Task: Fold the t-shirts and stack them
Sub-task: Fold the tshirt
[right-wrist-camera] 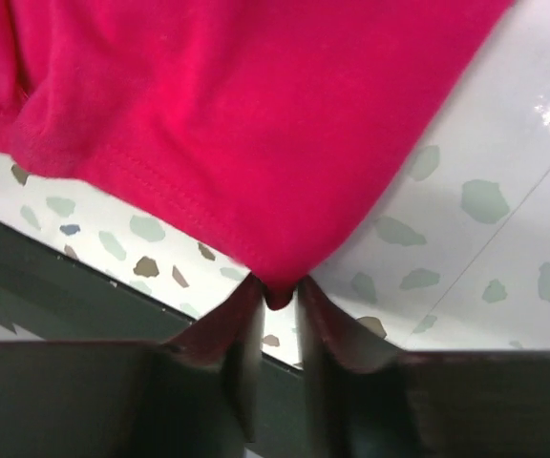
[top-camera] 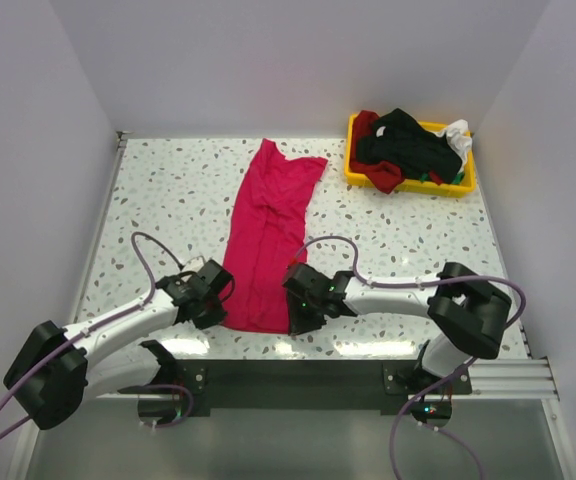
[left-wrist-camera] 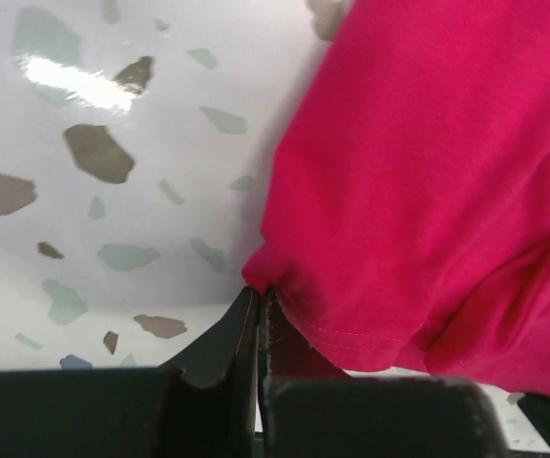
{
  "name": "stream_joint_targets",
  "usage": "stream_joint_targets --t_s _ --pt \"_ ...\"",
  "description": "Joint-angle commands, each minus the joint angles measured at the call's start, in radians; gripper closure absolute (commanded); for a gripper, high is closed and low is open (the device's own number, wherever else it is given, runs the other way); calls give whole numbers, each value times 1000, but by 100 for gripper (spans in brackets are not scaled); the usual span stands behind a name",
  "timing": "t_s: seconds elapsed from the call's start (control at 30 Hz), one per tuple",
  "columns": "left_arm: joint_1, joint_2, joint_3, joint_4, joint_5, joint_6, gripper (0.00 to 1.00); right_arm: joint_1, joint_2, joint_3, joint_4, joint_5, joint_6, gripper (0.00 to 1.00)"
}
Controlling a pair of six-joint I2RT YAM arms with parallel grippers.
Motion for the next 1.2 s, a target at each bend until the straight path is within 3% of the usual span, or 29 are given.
stream_joint_targets --t_s 0.0,0.03,0.1,0.4,0.6,0.73,0.87,1.0,1.17 --pt "3 27 -59 121 73 16 100 3 3 -29 14 43 20 79" --pt "3 25 -61 121 78 19 100 3 -19 -35 16 43 17 92" --pt "3 7 -70 113 101 31 100 8 -45 -58 13 34 4 100" --pt "-10 -151 -90 9 208 82 100 123 -163 -144 0 -92 25 100" --pt "-21 -162 -43 -25 216 112 100 138 -209 -90 -104 9 28 100" --pt "-21 -136 52 7 164 149 100 94 -200 -30 -135 38 7 100" --pt "-20 -56 152 52 100 190 100 -41 -195 29 -103 31 -68 100" --pt "-9 115 298 151 11 221 100 -128 -150 146 -141 109 -162 100" --pt "43 226 453 202 -89 243 100 -254 -74 210 -86 97 -257 100"
